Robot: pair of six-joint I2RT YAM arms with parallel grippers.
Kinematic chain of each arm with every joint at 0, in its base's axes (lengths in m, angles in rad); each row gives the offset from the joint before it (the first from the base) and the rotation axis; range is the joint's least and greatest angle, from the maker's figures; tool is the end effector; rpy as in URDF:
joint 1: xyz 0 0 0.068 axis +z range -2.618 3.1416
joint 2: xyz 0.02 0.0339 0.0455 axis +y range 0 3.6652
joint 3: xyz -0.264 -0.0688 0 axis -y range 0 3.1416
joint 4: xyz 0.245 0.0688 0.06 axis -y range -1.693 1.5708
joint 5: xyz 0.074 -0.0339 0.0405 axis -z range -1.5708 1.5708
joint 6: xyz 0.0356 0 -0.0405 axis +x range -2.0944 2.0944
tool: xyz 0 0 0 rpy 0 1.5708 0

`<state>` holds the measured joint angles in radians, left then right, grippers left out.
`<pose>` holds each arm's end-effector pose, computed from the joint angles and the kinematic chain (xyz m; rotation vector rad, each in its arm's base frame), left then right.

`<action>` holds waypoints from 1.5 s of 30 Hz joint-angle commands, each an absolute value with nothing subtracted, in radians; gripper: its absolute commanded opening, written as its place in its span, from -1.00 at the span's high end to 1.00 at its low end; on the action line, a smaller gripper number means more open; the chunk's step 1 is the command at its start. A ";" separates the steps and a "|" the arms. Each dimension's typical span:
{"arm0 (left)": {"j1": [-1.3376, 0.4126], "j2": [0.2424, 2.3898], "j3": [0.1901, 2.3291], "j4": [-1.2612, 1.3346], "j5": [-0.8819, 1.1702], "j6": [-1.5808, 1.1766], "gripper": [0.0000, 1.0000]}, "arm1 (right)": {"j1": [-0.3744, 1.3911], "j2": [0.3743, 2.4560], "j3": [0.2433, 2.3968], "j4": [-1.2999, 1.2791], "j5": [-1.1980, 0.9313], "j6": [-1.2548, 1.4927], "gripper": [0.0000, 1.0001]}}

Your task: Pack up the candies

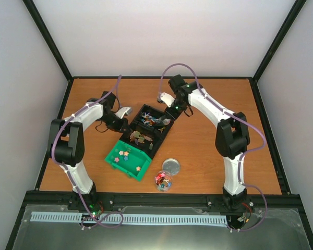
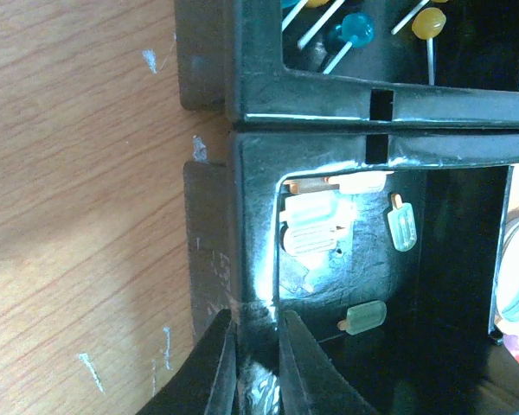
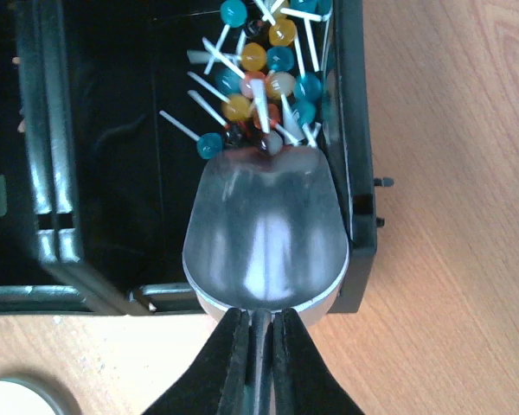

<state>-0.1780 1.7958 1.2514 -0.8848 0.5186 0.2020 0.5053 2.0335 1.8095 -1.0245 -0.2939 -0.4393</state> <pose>0.3260 -0.0766 0.1914 0.6010 2.8360 -0.7664 0.3663 0.2144 0.2513 -1.3334 2.4621 0.4291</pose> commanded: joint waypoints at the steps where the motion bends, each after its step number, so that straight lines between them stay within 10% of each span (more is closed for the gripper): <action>1: -0.193 1.778 1.248 -0.873 0.512 0.219 0.98 | 0.512 2.102 1.880 -1.076 -0.226 -0.390 0.94; 20: -0.216 1.863 1.332 -0.883 0.514 0.281 0.98 | 0.546 2.247 1.838 -0.875 -0.359 -0.321 0.95; 45: -0.215 1.892 1.337 -0.938 0.486 0.296 0.98 | 0.493 1.933 0.971 0.512 -0.675 -0.158 0.95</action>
<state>-0.1944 1.8458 1.3251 -0.9424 0.4812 0.2249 0.4969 1.9488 1.0409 0.2321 -0.5766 -0.2436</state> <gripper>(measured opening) 0.122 0.051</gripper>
